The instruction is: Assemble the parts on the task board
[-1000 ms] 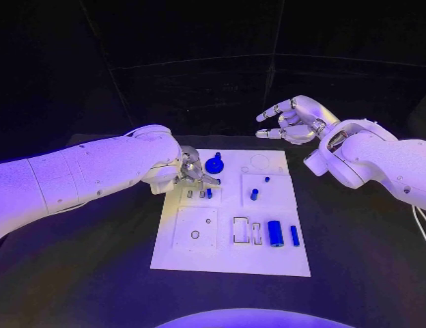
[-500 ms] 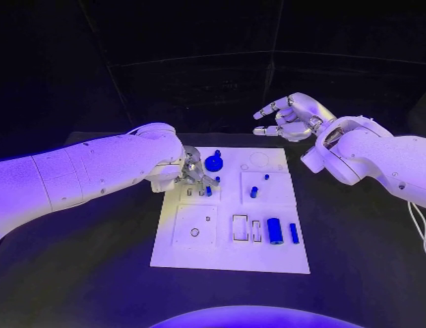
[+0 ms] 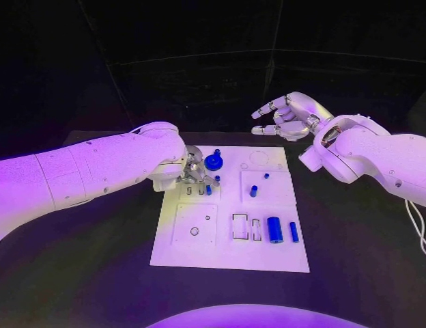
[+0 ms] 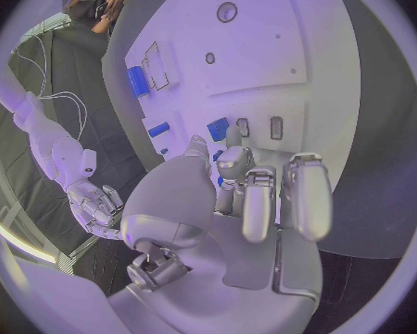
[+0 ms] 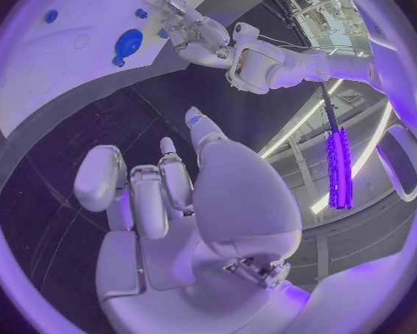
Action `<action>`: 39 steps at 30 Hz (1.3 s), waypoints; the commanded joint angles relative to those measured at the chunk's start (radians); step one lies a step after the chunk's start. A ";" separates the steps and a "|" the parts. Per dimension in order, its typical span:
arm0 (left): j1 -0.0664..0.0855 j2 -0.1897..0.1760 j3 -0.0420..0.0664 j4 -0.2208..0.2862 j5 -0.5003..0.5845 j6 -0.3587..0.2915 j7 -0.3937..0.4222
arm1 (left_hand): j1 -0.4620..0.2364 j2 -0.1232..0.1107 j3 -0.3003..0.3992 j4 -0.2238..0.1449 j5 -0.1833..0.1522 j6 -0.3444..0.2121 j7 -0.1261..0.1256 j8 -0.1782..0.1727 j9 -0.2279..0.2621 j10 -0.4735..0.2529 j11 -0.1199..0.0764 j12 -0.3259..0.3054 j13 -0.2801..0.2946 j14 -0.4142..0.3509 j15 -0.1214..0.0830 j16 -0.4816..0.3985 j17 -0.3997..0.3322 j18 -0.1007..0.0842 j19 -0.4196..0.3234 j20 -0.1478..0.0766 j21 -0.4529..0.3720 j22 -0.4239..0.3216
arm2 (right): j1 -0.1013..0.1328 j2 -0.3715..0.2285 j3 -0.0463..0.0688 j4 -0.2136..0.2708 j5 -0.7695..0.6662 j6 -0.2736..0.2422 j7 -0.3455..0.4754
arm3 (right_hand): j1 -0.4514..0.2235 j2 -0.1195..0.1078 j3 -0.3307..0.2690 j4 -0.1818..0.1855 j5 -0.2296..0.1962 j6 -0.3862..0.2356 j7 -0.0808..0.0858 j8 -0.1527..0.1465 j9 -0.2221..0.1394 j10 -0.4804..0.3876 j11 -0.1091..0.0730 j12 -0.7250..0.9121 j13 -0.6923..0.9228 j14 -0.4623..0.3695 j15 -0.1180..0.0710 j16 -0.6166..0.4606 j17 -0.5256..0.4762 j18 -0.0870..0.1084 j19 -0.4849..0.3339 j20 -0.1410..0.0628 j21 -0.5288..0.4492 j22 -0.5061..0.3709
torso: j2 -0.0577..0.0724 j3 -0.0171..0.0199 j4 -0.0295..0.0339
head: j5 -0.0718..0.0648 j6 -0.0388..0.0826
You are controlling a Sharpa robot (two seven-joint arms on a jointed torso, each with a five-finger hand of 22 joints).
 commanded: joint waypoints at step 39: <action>0.004 0.001 -0.020 0.005 0.026 -0.040 0.069 | 0.220 0.053 0.356 -0.221 0.017 -0.063 -0.008 0.030 0.045 -0.013 -0.018 -0.010 -0.013 0.108 -0.018 0.003 0.263 -0.020 0.016 -0.016 0.003 0.009 | 0.002 0.021 0.001 -0.023 -0.009 0.022 -0.001 | 0.024 0.026 -0.005 -0.014 0.063 0.002 0.001 0.018 -0.003 -0.004 -0.003 -0.007 -0.003 0.065 -0.009 -0.005 0.086 0.007 -0.002 -0.004 -0.009 -0.004 | 0.001 -0.0003 0.0003 | -0.003 -0.016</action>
